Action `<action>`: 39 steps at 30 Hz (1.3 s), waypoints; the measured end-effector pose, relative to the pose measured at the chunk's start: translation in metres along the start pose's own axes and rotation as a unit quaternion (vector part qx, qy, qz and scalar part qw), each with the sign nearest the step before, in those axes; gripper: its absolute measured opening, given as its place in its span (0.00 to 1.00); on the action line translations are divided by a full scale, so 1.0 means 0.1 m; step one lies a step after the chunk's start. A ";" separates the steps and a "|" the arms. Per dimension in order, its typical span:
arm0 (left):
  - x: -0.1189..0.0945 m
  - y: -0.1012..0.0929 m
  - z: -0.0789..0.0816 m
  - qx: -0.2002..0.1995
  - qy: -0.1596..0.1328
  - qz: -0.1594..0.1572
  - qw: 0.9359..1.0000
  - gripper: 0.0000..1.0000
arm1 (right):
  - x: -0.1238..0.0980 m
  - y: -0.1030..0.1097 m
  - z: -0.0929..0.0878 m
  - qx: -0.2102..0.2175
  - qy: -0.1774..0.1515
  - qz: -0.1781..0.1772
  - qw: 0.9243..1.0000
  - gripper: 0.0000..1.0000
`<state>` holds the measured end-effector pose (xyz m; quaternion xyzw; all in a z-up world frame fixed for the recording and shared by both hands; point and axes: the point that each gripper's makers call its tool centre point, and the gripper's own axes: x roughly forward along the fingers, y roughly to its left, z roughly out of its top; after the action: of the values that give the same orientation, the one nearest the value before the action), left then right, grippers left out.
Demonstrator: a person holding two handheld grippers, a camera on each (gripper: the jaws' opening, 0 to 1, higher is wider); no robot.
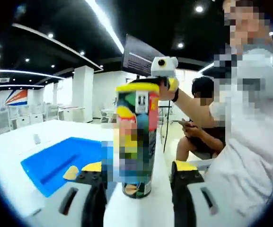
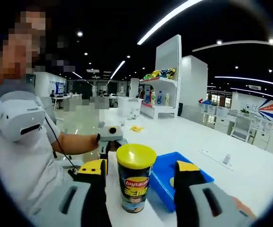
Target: Open the lid of the chip container on the table, take out the chips, place them into the box in front of the container, and close the lid
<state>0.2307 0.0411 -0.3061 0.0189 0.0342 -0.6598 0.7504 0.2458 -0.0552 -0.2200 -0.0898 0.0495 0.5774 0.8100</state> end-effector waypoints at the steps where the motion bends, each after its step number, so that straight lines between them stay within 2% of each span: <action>1: -0.03 -0.04 0.05 0.012 0.009 -0.010 1.000 0.51 | 0.00 0.00 0.02 0.001 -0.002 0.000 1.000 0.56; 3: -0.06 -0.10 0.18 0.045 0.023 -0.026 0.998 0.52 | 0.02 -0.01 0.04 0.002 -0.004 0.000 1.000 0.55; 5: -0.04 -0.13 0.36 0.071 0.021 -0.030 0.997 0.52 | 0.03 0.00 0.07 -0.004 -0.004 0.001 1.000 0.54; 7: -0.04 -0.15 0.48 0.080 0.034 -0.038 0.996 0.51 | 0.04 0.00 0.10 -0.005 -0.005 0.005 1.000 0.54; 9: -0.02 -0.11 0.65 0.087 0.030 -0.032 0.995 0.46 | 0.05 0.00 0.13 -0.005 -0.007 0.008 1.000 0.52; 10: -0.02 -0.09 0.72 0.069 0.026 -0.029 0.997 0.38 | 0.05 0.00 0.13 -0.002 -0.006 0.011 1.000 0.49; 11: -0.01 -0.08 0.84 0.055 0.008 -0.035 0.998 0.33 | 0.06 0.01 0.13 0.001 -0.005 0.013 1.000 0.47; 12: 0.00 -0.08 0.89 0.055 -0.003 -0.036 0.998 0.32 | 0.06 0.02 0.13 0.000 -0.004 0.015 1.000 0.46; 13: 0.02 -0.07 1.03 0.058 -0.031 -0.039 0.997 0.33 | 0.07 0.03 0.13 -0.001 -0.002 0.016 1.000 0.46; 14: 0.04 -0.04 1.08 0.055 -0.041 -0.030 0.997 0.32 | 0.08 0.03 0.12 -0.002 0.000 0.018 1.000 0.45; 16: 0.10 0.03 1.13 0.045 -0.042 -0.017 0.998 0.26 | 0.10 0.04 0.14 -0.004 -0.003 0.021 1.000 0.42; 17: 0.14 0.05 1.16 0.042 -0.044 -0.011 0.998 0.21 | 0.10 0.02 0.17 -0.012 -0.009 0.015 1.000 0.37; 19: 0.19 0.07 1.16 0.026 -0.036 -0.011 0.999 0.06 | 0.11 -0.07 0.23 -0.060 -0.025 -0.014 0.998 0.03; 20: 0.22 0.08 1.11 0.015 -0.014 -0.009 1.000 0.03 | 0.12 0.00 0.24 -0.087 -0.030 0.002 0.996 0.02; 21: 0.24 0.12 1.10 0.013 -0.004 0.003 1.000 0.02 | 0.14 0.04 0.24 -0.076 -0.039 0.007 0.996 0.01; 22: 0.27 0.11 1.15 0.014 -0.009 0.001 1.000 0.02 | 0.14 0.04 0.25 -0.069 -0.040 0.010 0.997 0.01; 23: 0.28 0.10 1.16 0.009 -0.009 -0.002 1.000 0.02 | 0.16 0.05 0.25 -0.043 -0.044 0.013 0.998 0.01; 25: 0.29 0.05 1.21 0.007 -0.017 -0.013 1.000 0.02 | 0.16 0.02 0.26 -0.048 -0.048 0.013 0.998 0.01; 31: 0.26 0.07 1.28 0.006 -0.025 -0.007 1.000 0.02 | 0.17 0.04 0.29 -0.038 -0.051 0.028 0.998 0.01; 36: 0.28 0.06 1.26 0.002 -0.019 -0.006 1.000 0.02 | 0.21 0.06 0.26 -0.022 -0.046 0.040 0.998 0.01; 39: 0.31 0.08 1.24 -0.005 -0.005 0.003 1.000 0.02 | 0.25 0.04 0.25 -0.019 -0.041 0.039 0.998 0.01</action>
<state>0.2459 0.0023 -0.1854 0.0116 0.0334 -0.6578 0.7524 0.2498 -0.0260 -0.2008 -0.0796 0.0083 0.6126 0.7863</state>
